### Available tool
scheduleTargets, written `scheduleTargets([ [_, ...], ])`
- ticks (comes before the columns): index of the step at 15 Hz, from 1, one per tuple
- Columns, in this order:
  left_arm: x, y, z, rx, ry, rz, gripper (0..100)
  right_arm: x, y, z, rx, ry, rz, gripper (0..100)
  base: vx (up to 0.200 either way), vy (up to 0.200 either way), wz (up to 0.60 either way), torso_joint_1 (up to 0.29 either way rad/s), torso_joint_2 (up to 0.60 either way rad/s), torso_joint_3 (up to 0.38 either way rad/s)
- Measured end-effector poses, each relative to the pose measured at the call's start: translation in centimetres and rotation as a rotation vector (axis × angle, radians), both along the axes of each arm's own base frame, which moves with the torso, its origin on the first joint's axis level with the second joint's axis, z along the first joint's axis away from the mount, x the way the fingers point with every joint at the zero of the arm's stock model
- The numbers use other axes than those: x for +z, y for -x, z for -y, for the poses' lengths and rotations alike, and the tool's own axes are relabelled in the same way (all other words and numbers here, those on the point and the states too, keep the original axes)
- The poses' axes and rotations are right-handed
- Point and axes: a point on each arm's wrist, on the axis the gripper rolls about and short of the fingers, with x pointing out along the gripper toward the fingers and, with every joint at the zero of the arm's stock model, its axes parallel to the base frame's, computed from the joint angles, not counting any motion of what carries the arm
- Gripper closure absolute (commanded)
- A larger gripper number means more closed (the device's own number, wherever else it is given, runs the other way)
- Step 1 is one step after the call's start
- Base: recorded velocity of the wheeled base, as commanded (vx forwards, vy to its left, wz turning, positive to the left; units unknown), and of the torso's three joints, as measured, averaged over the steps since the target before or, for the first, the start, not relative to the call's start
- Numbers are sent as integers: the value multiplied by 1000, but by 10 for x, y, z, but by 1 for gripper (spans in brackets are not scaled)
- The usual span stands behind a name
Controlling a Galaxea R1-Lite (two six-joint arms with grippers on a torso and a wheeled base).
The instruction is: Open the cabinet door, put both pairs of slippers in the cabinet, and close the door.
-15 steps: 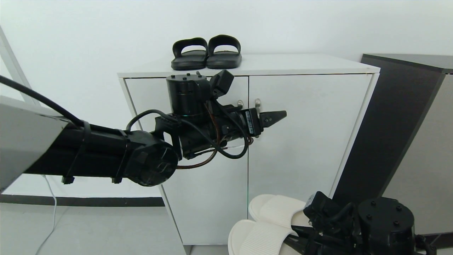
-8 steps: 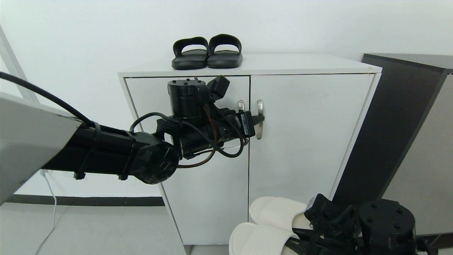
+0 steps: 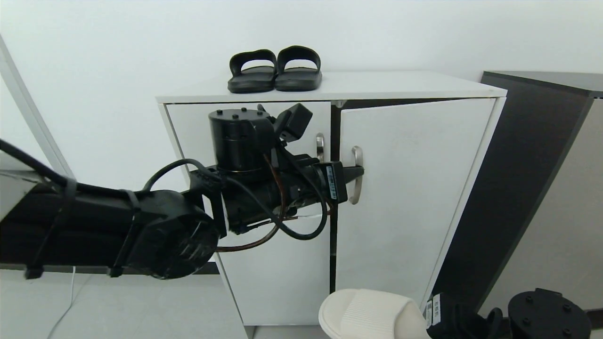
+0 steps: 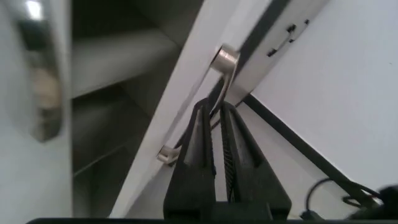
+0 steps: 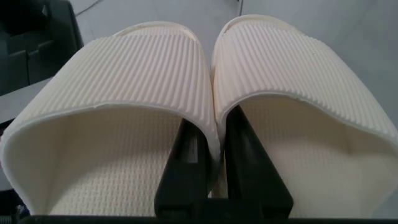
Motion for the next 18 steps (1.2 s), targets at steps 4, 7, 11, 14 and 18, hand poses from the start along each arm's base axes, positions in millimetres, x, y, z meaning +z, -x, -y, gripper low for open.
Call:
scheduleTargets([
  [4,5,36,-14,-37,-4,0,100,-2,2,3,1,11,-9,100,0,0,0,0,0,0],
  [7,6,44,-32,-12,5,7,100,-3,4,2,6,13,-9,100,0,0,0,0,0,0],
  [11,6,31,-38,28,22,2,100,-4,8,2,23,21,-15,100,0,0,0,0,0,0],
  [14,3,15,-27,33,22,-3,100,-6,11,2,36,31,-23,100,0,0,0,0,0,0],
  [18,-3,-6,-10,36,19,-4,100,-7,12,2,32,35,-23,100,0,0,0,0,0,0],
])
